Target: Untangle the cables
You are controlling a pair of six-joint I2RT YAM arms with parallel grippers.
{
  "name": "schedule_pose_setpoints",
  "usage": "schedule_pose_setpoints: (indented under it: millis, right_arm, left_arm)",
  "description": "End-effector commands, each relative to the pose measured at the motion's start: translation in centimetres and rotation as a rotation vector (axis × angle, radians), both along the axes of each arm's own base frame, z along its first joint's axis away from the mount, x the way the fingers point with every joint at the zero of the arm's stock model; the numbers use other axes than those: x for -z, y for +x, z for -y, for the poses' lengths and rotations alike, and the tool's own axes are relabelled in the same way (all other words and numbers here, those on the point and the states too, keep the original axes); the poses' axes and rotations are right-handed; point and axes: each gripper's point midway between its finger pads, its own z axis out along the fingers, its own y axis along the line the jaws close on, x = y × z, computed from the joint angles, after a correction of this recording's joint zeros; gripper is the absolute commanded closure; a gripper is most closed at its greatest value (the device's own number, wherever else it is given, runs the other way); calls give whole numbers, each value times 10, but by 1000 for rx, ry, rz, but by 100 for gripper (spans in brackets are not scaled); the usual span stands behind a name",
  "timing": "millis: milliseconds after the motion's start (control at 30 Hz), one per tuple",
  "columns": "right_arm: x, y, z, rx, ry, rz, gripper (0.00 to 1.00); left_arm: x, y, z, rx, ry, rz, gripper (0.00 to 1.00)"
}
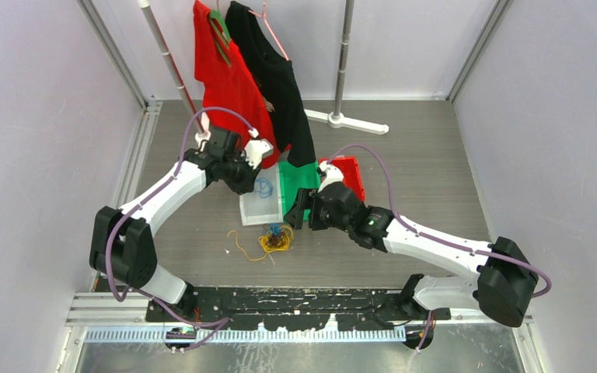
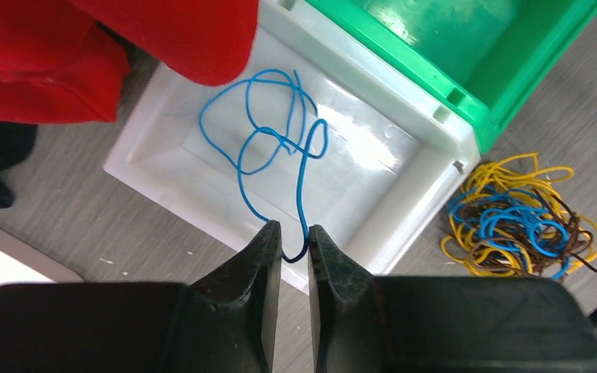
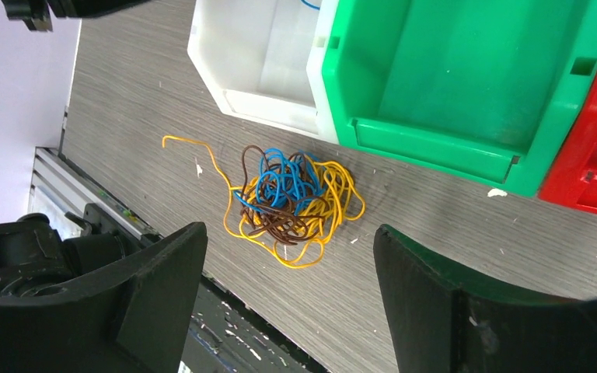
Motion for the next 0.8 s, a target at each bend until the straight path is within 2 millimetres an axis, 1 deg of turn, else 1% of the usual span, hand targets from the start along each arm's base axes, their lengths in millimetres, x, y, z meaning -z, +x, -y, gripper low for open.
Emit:
schedule_pose_setpoints:
  millis: [0,167,300,467,500,533,567,633,700,767]
  right_arm:
    - [-17,4,-10,0,49,-3,17]
    - [-22,3,-7,8,55,-2,18]
    - [-24,3,-8,8,51,-4,18]
    - [-26,2,-10,0,53,-11,18]
    - [-26,2,-10,-2,53,-12,18]
    - [-26,2,-10,-2,52,-15,18]
    - [-25,1,-9,-3,49,-16,18]
    - [-26,1,-9,-4,40,-18,18]
    - [-26,1,-8,-6,27,-19,18]
    - [-30,1,-7,-8,19,-12,17]
  left_arm:
    - [-10,24,6,28,-6,130,80]
    - [17,25,9,31,11,100,81]
    - [40,24,16,42,31,65,82]
    - [57,22,29,69,52,76,84]
    - [59,20,30,72,53,72,82]
    - [59,19,32,74,53,65,78]
    - [59,17,32,75,52,57,71]
    - [53,9,33,85,49,25,59]
    - [38,2,31,94,46,8,36]
    - [18,-7,28,117,39,5,18]
